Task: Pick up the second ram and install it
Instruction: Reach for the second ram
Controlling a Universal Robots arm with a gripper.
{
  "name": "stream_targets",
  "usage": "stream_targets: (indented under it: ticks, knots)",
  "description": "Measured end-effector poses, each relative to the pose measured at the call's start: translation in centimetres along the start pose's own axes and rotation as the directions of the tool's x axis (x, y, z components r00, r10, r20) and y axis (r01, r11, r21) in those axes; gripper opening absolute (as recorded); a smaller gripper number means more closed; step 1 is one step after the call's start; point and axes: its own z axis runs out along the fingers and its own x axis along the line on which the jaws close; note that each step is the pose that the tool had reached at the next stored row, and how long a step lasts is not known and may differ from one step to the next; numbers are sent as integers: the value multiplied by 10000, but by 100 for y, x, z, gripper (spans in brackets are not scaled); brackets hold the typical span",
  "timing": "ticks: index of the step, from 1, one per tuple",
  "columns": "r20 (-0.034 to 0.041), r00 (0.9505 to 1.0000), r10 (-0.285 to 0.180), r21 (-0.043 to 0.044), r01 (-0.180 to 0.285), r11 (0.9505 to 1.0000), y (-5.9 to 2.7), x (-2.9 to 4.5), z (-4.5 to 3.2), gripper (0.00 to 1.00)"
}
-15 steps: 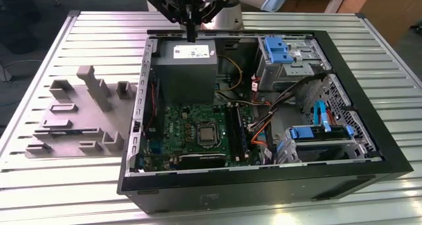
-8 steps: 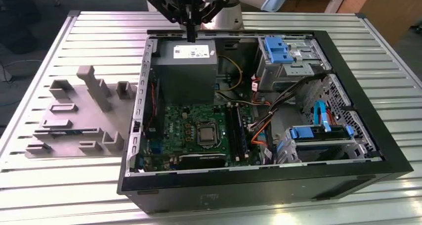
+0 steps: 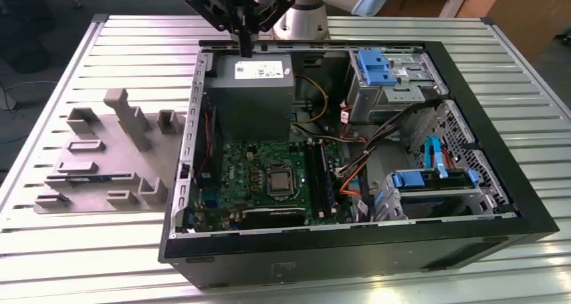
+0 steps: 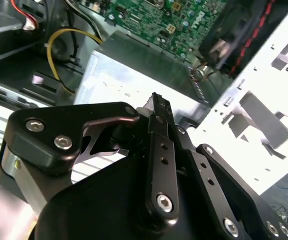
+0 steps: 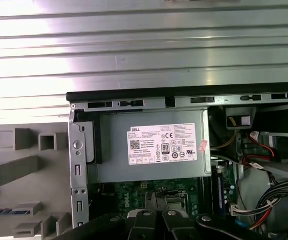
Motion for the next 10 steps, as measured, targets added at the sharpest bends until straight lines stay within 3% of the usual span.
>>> stream_targets:
  ticks: [10]
  knots:
    - [12,10000,-1,0,1,10000,-20,252,24,11]
